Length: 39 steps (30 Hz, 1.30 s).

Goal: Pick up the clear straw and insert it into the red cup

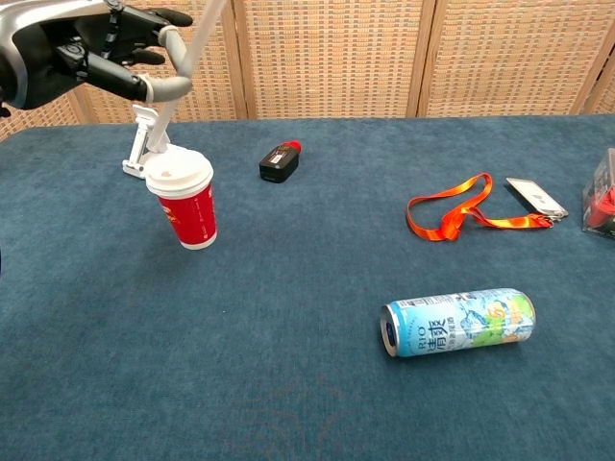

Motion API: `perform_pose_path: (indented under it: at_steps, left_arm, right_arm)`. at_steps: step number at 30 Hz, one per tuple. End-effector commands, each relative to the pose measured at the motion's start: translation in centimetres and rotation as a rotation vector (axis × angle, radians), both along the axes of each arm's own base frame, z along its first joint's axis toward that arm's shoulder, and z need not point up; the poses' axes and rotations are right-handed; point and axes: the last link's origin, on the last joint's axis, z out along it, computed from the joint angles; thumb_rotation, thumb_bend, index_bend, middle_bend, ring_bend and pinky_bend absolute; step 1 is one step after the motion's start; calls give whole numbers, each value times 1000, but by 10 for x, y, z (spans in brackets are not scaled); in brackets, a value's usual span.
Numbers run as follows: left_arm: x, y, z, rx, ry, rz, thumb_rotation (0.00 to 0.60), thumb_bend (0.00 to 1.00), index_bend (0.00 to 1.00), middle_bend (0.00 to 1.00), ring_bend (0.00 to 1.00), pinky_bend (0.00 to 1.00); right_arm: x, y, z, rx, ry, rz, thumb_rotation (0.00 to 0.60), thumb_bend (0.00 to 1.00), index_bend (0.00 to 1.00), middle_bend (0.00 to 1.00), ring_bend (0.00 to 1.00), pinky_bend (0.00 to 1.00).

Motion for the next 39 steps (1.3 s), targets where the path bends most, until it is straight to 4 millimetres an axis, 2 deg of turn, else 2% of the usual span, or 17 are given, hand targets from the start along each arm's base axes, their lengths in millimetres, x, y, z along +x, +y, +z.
perform_pose_path:
  at_steps: [1, 15, 39]
  left_arm:
    - [-21, 13, 6, -55, -150, 83, 600, 417, 631, 0, 0, 0]
    - [-43, 29, 1, -69, -190, 119, 600, 416, 643, 0, 0, 0]
    - [-40, 45, -25, -106, -210, 125, 600, 417, 653, 0, 0, 0]
  right_arm:
    - [0, 0, 0, 0, 1, 0, 600, 68, 134, 0, 0, 0]
    - [-1, 0, -2, 10, 4, -3, 600, 68, 133, 0, 0, 0]
    - [-6, -4, -6, 26, 4, -21, 600, 68, 133, 0, 0, 0]
